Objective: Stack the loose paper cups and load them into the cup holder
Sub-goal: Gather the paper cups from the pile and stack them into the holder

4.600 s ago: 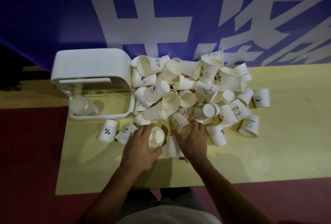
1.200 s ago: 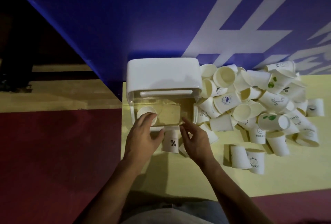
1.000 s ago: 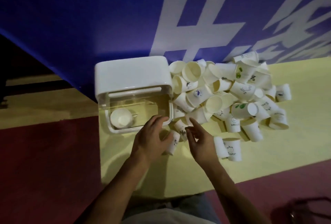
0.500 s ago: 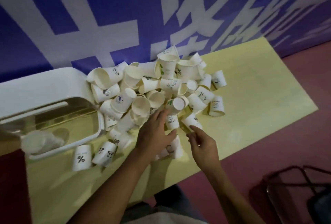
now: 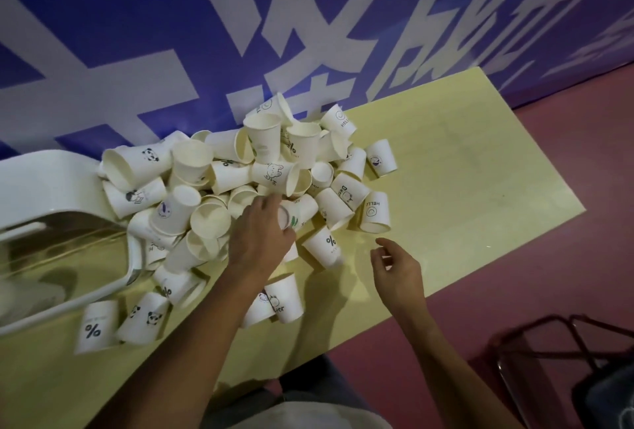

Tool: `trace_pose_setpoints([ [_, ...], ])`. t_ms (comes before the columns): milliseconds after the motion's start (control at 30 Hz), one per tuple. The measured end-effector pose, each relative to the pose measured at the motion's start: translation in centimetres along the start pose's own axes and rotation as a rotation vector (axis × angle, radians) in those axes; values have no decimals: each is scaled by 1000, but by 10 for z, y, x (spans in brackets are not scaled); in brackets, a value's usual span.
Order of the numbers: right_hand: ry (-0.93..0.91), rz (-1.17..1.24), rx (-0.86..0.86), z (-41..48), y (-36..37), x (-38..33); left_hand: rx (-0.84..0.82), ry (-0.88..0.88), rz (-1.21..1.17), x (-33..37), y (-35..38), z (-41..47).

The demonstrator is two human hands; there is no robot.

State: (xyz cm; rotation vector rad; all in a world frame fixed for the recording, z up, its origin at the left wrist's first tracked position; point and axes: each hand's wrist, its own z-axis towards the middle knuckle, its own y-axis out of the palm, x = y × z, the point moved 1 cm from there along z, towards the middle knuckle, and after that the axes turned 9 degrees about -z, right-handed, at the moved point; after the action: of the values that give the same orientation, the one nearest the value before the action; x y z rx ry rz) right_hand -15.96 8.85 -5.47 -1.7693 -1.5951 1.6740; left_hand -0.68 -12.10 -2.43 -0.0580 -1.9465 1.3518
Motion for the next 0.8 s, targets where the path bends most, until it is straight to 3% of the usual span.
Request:
trace_pose_setpoints([
  [133, 165, -8, 34, 46, 6, 0, 78, -298, -540, -11, -31, -33],
  [267, 464, 27, -103, 97, 24, 4, 143, -532, -1157, -32, -36, -49],
  [333, 527, 32, -174, 111, 33, 12, 117, -598, -1324, -39, -36, -52],
  [433, 558, 91, -170, 116, 39, 18, 77, -555, -1401, -45, -41, -53],
  [567, 584, 216, 28, 104, 27, 2, 31, -565, -1400, -51, -48, -51],
  [700, 381, 255, 259, 80, 6, -22, -87, -521, -1399, -54, -50, -49],
  [800, 230, 324, 281, 53, 0, -53, -152, -482, -1401, -55, -51, -50],
])
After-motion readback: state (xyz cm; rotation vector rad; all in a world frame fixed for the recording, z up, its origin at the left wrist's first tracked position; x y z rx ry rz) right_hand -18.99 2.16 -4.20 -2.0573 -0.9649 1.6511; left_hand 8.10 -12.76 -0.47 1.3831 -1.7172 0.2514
